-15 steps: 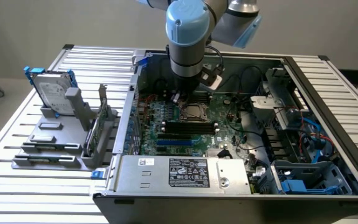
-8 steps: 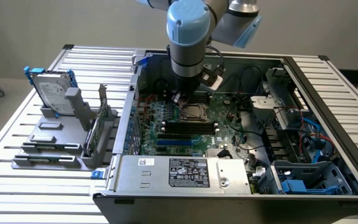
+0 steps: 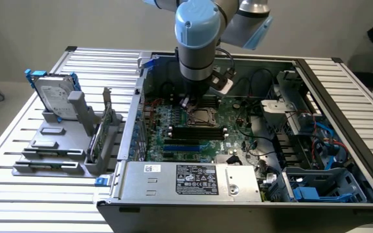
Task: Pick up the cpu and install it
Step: 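Install the first cpu locking lever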
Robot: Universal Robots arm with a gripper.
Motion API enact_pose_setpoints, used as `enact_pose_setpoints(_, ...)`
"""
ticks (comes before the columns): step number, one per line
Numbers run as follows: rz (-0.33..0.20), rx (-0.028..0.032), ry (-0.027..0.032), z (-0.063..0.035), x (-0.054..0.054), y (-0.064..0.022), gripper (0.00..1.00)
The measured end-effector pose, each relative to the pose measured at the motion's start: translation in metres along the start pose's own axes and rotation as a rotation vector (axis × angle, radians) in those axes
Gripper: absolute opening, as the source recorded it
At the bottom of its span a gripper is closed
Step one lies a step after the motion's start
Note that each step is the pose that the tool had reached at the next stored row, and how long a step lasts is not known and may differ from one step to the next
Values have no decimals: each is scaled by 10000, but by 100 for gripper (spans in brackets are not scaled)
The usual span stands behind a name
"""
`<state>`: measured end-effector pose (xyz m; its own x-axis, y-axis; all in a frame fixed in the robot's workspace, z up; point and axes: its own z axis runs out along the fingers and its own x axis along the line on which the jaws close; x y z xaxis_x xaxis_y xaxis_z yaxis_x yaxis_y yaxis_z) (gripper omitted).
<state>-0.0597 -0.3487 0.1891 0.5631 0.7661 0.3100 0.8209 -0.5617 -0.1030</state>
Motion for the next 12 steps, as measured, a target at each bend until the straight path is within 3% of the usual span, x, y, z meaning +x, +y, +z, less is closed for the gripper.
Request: enact_pose_setpoints(12, 84, -28, 8, 11, 35, 54, 11)
